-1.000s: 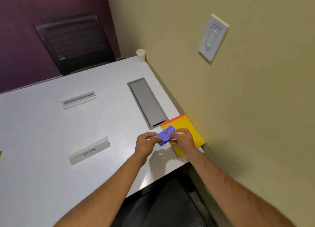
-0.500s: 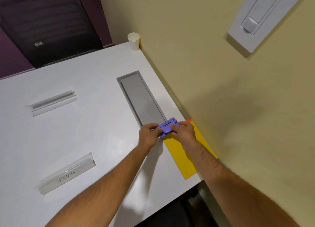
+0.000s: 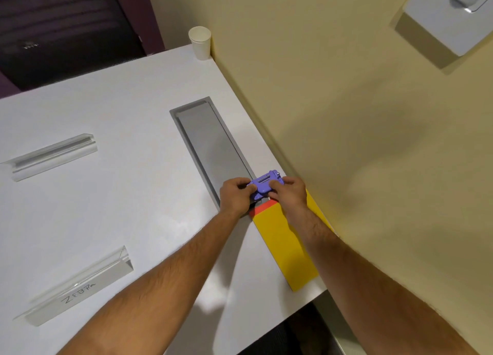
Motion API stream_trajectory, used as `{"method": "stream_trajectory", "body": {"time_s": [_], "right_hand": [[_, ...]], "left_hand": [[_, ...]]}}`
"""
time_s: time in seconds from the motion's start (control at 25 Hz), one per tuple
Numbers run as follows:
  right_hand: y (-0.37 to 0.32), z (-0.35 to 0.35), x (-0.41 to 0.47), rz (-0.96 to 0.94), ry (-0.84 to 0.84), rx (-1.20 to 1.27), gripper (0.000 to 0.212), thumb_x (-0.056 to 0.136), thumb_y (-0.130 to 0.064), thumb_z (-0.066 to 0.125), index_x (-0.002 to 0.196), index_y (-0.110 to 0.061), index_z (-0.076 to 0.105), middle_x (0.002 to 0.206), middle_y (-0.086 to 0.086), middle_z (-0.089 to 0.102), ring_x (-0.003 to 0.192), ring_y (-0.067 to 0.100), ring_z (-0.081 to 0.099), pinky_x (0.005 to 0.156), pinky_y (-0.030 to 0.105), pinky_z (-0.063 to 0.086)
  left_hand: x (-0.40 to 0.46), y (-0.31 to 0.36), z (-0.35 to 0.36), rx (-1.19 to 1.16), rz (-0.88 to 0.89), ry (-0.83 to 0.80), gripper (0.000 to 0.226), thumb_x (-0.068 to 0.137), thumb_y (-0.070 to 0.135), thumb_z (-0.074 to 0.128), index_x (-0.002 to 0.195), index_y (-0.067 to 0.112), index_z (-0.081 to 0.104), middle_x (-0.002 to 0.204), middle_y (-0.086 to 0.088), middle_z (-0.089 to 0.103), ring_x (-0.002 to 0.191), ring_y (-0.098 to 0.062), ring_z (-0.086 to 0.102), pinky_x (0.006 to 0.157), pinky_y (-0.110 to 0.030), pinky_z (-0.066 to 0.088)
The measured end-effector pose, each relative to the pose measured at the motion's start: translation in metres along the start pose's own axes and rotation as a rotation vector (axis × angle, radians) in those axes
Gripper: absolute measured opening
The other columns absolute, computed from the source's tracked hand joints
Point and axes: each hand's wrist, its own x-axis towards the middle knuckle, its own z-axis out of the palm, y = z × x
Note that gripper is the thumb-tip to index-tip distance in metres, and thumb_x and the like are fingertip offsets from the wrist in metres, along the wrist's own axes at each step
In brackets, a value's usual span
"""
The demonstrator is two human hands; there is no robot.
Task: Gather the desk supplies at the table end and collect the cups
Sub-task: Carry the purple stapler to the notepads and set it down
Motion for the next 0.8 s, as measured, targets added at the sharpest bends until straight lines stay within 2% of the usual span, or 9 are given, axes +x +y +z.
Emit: {"method": "stream_trajectory", "body": {"time_s": [0.2,0.28,0.36,0.4,0.44,0.52,0.6,0.72,0.8], "right_hand": [[-0.003,0.001,-0.001,-0.037,0.038,-0.078,0.026,0.086,-0.005,0.069,0.104,-0.015,0.054,0.098,0.006,0.069,0.082,0.024,0.074,0.077,0.036,0.062],[-0.002,0.001,-0.002,-0.054,0.04,-0.13,0.023,0.087,-0.006,0.068,0.099,-0.019,0.054,0.094,0.003,0.067,0.083,0.025,0.073,0.077,0.037,0.062],[0.0,0.0,-0.005,-0.083,-0.008,-0.173,0.019,0.083,-0.009,0.069,0.096,-0.02,0.06,0.096,0.001,0.07,0.087,0.028,0.073,0.079,0.045,0.062],[0.0,-0.001,-0.006,-0.096,-0.047,-0.196,0.022,0.08,-0.012,0.069,0.1,-0.019,0.063,0.102,0.001,0.071,0.091,0.03,0.072,0.079,0.048,0.061],[0.0,-0.004,-0.009,-0.098,-0.082,-0.226,0.033,0.079,-0.014,0.069,0.111,-0.016,0.065,0.112,0.0,0.069,0.098,0.031,0.07,0.081,0.05,0.061],[0.0,-0.012,-0.016,-0.079,-0.116,-0.249,0.062,0.08,-0.017,0.071,0.139,-0.013,0.05,0.131,0.0,0.056,0.114,0.03,0.062,0.09,0.05,0.057],[-0.004,-0.023,-0.033,-0.091,-0.134,-0.264,0.072,0.081,-0.019,0.071,0.147,-0.014,0.041,0.147,0.006,0.048,0.123,0.028,0.057,0.095,0.052,0.054],[-0.014,-0.038,-0.064,-0.162,-0.187,-0.284,0.059,0.085,-0.013,0.068,0.141,-0.016,0.049,0.145,0.008,0.052,0.123,0.026,0.057,0.097,0.046,0.053],[-0.021,-0.046,-0.091,-0.206,-0.225,-0.298,0.049,0.088,-0.006,0.065,0.136,-0.016,0.055,0.14,0.009,0.056,0.12,0.025,0.058,0.089,0.036,0.05]], "left_hand": [[-0.002,0.002,0.006,0.016,0.026,0.037,0.019,0.092,0.01,0.068,0.111,0.006,0.071,0.102,-0.007,0.069,0.078,-0.011,0.064,0.057,-0.008,0.048],[-0.003,-0.001,0.007,0.026,0.049,0.061,0.016,0.092,0.011,0.068,0.107,0.009,0.07,0.103,-0.008,0.07,0.085,-0.015,0.067,0.064,-0.012,0.051],[-0.005,-0.002,0.007,0.04,0.068,0.083,0.015,0.091,0.011,0.069,0.105,0.012,0.069,0.105,-0.007,0.069,0.09,-0.018,0.068,0.071,-0.017,0.053],[-0.005,-0.003,0.007,0.056,0.076,0.086,0.016,0.09,0.01,0.069,0.106,0.013,0.068,0.107,-0.006,0.068,0.091,-0.018,0.067,0.072,-0.018,0.054],[-0.005,-0.003,0.006,0.078,0.084,0.071,0.018,0.089,0.009,0.069,0.106,0.014,0.067,0.109,-0.006,0.067,0.092,-0.018,0.066,0.073,-0.019,0.054],[-0.007,-0.002,0.002,0.117,0.11,0.022,0.021,0.088,0.008,0.071,0.107,0.016,0.065,0.111,-0.007,0.067,0.094,-0.02,0.067,0.08,-0.028,0.059],[-0.017,0.002,-0.003,0.152,0.15,-0.036,0.024,0.088,0.01,0.072,0.111,0.015,0.064,0.113,-0.008,0.068,0.096,-0.021,0.067,0.084,-0.033,0.059],[-0.051,0.014,-0.021,0.177,0.214,-0.076,0.031,0.09,0.014,0.07,0.12,0.012,0.064,0.121,-0.004,0.065,0.102,-0.013,0.059,0.08,-0.014,0.047],[-0.081,0.021,-0.037,0.187,0.243,-0.093,0.036,0.092,0.02,0.069,0.127,0.013,0.062,0.126,-0.002,0.063,0.11,-0.012,0.056,0.088,-0.017,0.044]]}}
